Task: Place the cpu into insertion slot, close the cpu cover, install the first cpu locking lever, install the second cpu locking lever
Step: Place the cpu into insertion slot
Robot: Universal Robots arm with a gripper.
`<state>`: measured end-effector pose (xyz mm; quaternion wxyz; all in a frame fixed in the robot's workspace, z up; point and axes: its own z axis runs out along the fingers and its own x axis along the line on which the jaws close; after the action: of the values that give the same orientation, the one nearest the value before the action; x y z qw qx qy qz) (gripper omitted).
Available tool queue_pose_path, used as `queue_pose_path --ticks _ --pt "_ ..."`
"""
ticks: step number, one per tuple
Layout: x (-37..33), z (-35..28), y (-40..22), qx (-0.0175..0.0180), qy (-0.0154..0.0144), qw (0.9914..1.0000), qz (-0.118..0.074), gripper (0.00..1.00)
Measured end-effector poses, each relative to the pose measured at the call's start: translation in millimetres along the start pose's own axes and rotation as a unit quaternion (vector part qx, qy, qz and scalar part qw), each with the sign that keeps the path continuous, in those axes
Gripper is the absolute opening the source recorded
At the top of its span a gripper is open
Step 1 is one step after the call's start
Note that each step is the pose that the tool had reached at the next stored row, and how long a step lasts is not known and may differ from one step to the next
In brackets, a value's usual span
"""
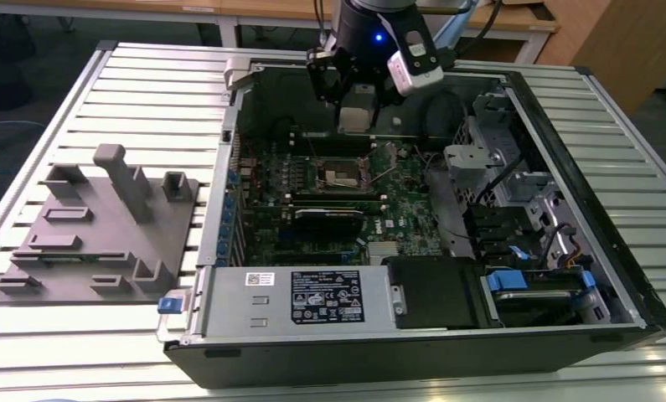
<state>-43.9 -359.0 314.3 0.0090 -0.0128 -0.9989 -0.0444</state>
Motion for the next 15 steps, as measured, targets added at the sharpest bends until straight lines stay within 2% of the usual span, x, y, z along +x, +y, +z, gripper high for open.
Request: queue_pose_path --ticks 15 --pt "-0.1 4.5 -0.4 -0.0002 0.0000 1.00000 0.000 0.54"
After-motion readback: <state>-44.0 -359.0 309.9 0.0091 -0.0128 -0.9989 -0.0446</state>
